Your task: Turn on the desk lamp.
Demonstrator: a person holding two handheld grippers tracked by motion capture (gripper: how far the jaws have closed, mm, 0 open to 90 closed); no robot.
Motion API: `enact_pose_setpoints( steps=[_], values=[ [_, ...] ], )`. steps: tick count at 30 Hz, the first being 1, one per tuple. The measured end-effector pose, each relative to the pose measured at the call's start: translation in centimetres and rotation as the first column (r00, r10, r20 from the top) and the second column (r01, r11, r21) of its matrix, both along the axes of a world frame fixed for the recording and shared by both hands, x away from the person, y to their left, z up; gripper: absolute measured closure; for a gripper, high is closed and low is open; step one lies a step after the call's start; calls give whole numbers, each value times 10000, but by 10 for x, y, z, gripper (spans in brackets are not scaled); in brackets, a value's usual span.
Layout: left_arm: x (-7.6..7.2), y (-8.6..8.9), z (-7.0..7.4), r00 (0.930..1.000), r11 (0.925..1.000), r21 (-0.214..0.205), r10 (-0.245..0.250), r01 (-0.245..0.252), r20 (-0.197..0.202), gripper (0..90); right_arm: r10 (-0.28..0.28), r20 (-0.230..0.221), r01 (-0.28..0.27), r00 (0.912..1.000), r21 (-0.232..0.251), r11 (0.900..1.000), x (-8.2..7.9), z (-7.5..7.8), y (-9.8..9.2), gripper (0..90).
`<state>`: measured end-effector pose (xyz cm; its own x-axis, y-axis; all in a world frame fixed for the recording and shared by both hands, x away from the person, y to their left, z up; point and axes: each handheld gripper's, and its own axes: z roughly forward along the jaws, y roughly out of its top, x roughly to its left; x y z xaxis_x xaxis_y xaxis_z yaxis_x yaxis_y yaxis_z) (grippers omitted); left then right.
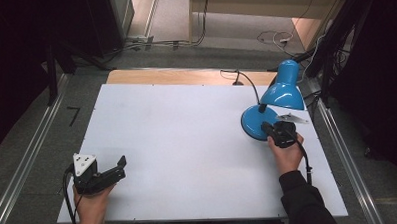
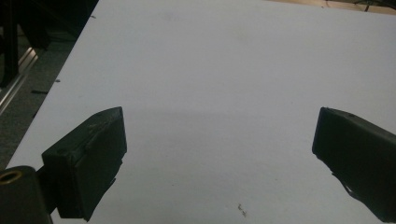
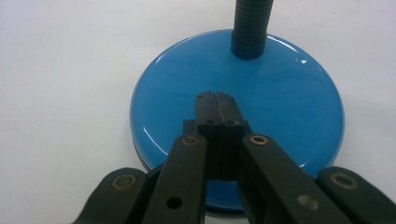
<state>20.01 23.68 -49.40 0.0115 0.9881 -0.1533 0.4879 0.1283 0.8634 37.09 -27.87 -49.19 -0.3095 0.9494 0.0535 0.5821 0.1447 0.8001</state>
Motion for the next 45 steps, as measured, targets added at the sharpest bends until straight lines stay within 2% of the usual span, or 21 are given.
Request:
enact_pose_setpoints(
  steps=[10, 45],
  values=[
    [-1, 0, 0, 10000, 10000, 25, -5, 5, 8, 35, -1, 70, 1, 10000, -113, 9999, -1, -1, 2, 878],
    [-2, 2, 1, 10000, 10000, -41, 63, -63, 28, 35, 20, 96, -20, 10000, 21, 10000, -2, -2, 1, 879]
  ],
)
